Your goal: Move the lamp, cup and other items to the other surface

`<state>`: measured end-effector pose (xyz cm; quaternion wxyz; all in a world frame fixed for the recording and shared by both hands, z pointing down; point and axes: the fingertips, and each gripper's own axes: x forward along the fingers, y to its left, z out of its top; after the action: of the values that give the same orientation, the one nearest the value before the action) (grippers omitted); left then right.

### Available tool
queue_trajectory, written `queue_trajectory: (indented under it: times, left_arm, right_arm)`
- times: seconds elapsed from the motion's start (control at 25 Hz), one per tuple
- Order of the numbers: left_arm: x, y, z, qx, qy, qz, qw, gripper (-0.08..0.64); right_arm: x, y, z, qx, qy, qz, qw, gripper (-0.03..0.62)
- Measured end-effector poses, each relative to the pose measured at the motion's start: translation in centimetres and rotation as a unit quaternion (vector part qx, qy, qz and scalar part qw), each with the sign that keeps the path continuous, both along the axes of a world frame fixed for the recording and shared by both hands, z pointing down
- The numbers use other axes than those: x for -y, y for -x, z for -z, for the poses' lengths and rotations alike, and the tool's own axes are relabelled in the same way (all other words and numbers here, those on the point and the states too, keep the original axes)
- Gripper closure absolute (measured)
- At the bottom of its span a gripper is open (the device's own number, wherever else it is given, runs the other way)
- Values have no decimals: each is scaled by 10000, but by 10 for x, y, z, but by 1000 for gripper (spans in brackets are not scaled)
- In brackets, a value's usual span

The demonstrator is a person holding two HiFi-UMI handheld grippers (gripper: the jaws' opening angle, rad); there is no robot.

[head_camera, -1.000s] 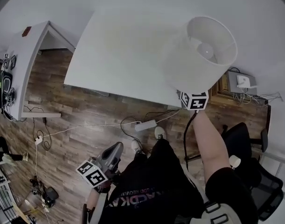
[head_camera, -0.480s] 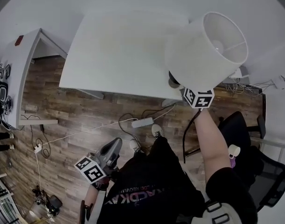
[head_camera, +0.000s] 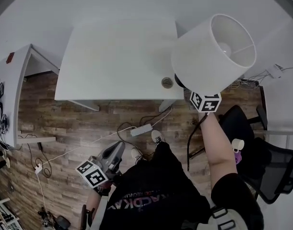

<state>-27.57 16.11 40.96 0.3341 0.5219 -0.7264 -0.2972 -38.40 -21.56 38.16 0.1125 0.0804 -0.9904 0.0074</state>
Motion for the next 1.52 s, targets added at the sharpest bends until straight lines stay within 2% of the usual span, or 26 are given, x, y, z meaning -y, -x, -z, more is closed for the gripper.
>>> queue_trajectory:
  times: [0.4,0.8,1.16,1.52]
  left_arm:
    - [4,0,5,99,-200,-571,9981,557]
    - [5,-8,5,118,-347,-1101,9932,557]
    - [13,-37,6,103,-412,-1565,9868,557]
    - [53,-70,10,108,-539,-2098,9762,557]
  right_arm:
    - [19,-54,26,101,-242,-664,9974,449]
    - [39,-124,46,170,-382,-1435,9888,449]
    - [53,-199,46,172,-242,-1967,9800,449]
    - [88,-280,67,157,-461,-2511,9667,449]
